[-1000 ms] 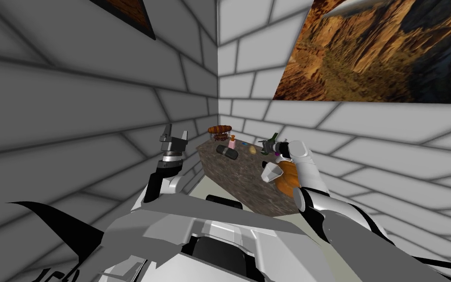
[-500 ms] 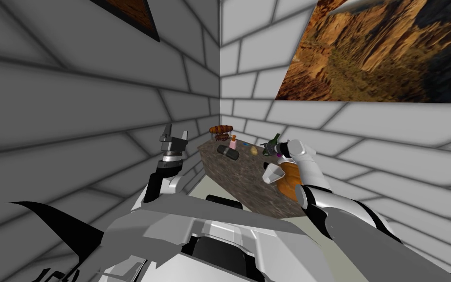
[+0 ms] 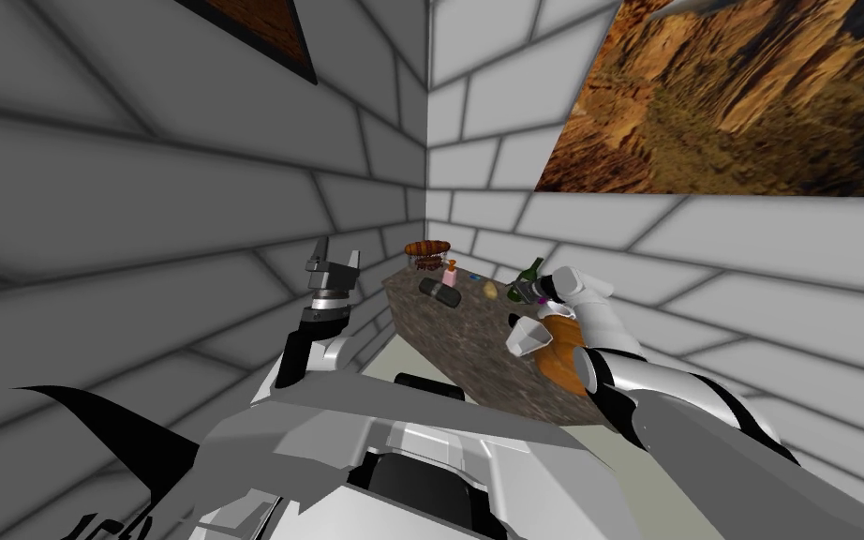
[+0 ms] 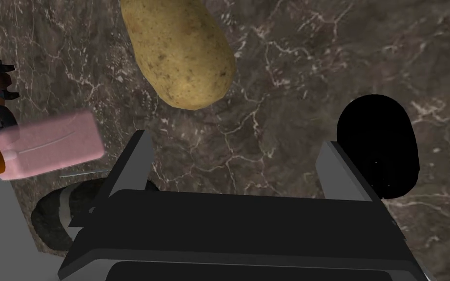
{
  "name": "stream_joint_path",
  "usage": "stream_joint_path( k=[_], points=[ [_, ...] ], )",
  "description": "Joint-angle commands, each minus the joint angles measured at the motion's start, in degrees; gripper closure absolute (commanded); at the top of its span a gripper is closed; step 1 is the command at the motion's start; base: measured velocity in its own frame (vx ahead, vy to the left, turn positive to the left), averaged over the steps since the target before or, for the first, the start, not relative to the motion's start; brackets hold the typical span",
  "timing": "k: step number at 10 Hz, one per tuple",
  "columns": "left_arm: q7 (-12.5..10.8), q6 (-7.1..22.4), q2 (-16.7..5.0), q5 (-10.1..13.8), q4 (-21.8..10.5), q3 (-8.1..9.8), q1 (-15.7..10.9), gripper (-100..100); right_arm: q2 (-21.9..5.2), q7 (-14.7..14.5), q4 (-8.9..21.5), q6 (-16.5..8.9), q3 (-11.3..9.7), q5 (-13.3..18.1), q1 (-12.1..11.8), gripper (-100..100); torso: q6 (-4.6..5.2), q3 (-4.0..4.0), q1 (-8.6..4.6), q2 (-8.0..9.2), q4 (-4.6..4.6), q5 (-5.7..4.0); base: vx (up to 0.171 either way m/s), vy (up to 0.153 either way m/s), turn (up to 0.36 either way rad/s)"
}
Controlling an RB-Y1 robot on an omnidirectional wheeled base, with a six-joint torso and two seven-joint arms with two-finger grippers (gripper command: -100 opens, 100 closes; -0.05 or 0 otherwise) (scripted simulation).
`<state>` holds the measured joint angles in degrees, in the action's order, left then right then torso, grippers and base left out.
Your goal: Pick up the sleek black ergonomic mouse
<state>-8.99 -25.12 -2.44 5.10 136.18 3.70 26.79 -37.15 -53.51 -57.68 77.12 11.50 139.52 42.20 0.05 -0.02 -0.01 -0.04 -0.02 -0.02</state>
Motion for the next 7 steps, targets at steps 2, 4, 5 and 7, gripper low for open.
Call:
stream_joint_path(
  k=[2, 4, 5, 7],
  points=[
    [0.00, 0.00, 0.00, 0.00, 0.00, 0.00, 0.00, 0, -1.13, -1.91, 3.30, 1.51, -1.57, 3.92, 0.63, -100, 0.01, 0.00, 0.00, 0.01, 0.00, 0.00, 0.007, -0.005, 0.047],
    [0.00, 0.00, 0.00, 0.00, 0.00, 0.00, 0.00, 0, -1.64, -2.83, 6.30, 2.30, -2.48, 5.52, 0.81, -100, 0.01, 0.01, 0.02, 0.01, 0.01, 0.00, 0.005, -0.002, 0.049],
    [0.00, 0.00, 0.00, 0.00, 0.00, 0.00, 0.00, 0, -1.90, -3.62, 8.31, 2.97, -3.32, 6.80, 0.73, -100, -0.01, 0.00, 0.02, 0.00, 0.00, 0.00, 0.008, -0.004, 0.101],
    [0.00, 0.00, 0.00, 0.00, 0.00, 0.00, 0.00, 0, -1.91, -4.26, 10.09, 3.53, -4.06, 7.77, 0.40, -100, 0.01, 0.00, 0.00, 0.00, -0.01, -0.01, 0.008, -0.005, 0.040]
  ],
)
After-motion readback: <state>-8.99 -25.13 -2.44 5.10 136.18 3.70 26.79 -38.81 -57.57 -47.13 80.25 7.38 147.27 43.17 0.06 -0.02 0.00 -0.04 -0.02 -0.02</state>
